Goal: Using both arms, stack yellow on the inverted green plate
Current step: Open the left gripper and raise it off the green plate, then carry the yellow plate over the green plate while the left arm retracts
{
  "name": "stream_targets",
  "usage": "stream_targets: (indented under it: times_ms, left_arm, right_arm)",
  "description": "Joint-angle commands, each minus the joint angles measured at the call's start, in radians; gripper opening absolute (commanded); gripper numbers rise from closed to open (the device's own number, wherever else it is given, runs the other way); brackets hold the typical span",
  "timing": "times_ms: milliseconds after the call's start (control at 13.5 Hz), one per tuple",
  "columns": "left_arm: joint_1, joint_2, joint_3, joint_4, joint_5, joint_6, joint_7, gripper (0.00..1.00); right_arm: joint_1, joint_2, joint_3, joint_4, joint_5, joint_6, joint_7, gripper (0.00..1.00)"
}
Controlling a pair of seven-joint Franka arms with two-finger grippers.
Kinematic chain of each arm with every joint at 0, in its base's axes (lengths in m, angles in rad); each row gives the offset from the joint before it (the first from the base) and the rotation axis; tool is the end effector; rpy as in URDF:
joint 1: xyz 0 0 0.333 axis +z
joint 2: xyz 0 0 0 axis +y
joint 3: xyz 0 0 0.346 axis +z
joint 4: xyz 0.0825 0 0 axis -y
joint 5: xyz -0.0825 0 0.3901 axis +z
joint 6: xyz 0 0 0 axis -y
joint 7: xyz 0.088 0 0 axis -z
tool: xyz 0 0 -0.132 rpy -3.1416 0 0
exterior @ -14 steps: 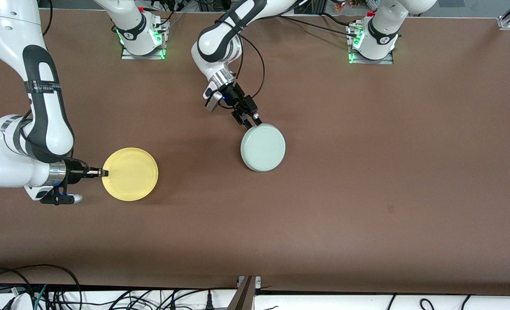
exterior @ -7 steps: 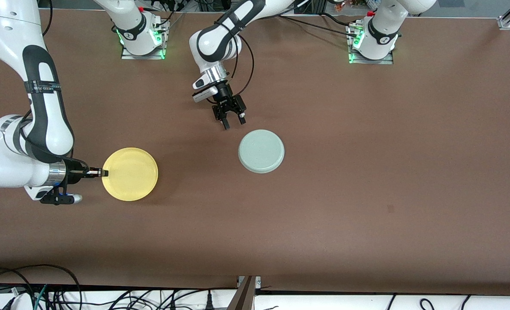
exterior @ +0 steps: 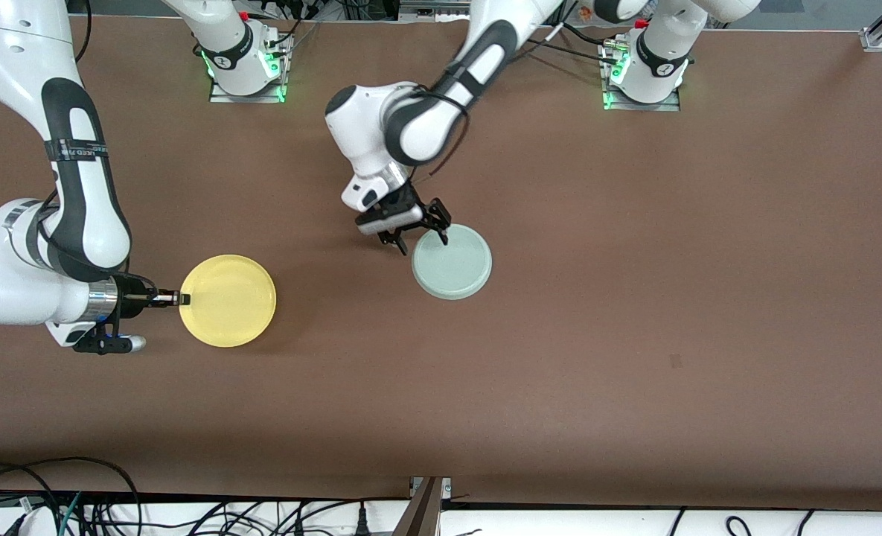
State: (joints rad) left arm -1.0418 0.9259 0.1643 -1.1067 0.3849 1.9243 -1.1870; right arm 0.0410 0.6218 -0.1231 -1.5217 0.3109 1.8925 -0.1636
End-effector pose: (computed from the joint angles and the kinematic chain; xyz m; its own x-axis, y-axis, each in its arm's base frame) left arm 0.5011 -0.6111 0.2510 0.9286 0.0302 0.3698 0.1503 -0.9418 -0.3006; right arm 0.6967 -0.0153 0.2788 0.9763 -0.0135 -0.2160 -0.0637 -0.9718 -0.2271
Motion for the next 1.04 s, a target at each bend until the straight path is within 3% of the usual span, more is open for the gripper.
stream_targets:
  times_ms: [0,296,592,961]
  left_arm:
    - [0.142,-0.129,-0.019,-0.021,-0.167,-0.005,0.250,1.00]
    - [0.299,-0.257,-0.020,-0.033,-0.268,-0.022,0.479,1.00]
    - [0.471,-0.381,-0.019,-0.033,-0.409,-0.177,0.677,1.00]
    - [0.643,-0.490,-0.019,-0.035,-0.431,-0.365,0.911,1.00]
  right_arm:
    - [0.037,-0.011,0.008,-0.002,0.002,-0.015,0.064,0.00]
    - [0.149,-0.010,0.028,-0.006,0.013,-0.016,0.181,0.00]
    - [0.253,-0.010,0.054,-0.029,0.075,-0.001,0.324,0.00]
    - [0.423,-0.034,0.056,-0.037,0.079,0.011,0.438,0.00]
